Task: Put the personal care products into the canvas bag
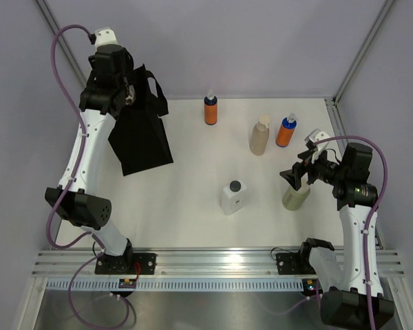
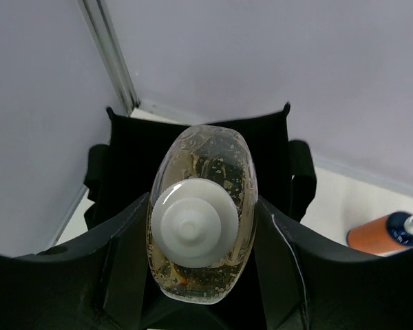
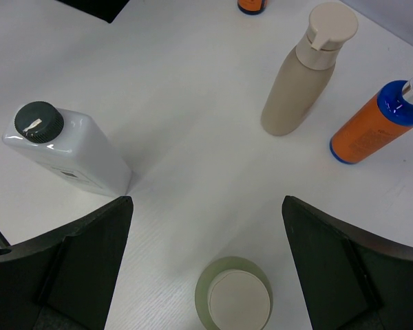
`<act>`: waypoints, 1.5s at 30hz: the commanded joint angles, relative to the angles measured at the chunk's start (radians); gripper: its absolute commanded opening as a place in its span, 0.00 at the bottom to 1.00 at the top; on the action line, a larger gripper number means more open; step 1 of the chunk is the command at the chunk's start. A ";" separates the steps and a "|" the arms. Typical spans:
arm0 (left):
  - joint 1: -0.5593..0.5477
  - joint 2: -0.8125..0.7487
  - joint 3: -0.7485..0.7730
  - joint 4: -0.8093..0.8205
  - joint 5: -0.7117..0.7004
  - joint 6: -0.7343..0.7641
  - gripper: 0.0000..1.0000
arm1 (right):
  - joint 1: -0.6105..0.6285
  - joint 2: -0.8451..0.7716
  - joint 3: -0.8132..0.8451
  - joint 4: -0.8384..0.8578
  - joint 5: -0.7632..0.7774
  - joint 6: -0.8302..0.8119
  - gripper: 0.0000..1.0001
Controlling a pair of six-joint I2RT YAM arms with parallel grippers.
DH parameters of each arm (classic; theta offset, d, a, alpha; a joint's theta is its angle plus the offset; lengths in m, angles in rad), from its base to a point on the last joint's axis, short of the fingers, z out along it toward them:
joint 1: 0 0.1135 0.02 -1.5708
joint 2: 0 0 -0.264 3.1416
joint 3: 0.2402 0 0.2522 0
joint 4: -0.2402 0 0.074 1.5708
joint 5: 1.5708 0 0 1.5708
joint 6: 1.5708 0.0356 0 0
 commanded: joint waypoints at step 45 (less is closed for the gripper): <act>0.120 -0.412 -0.408 0.253 0.677 -0.034 0.99 | 0.246 0.190 0.162 -0.575 -0.184 -0.948 1.00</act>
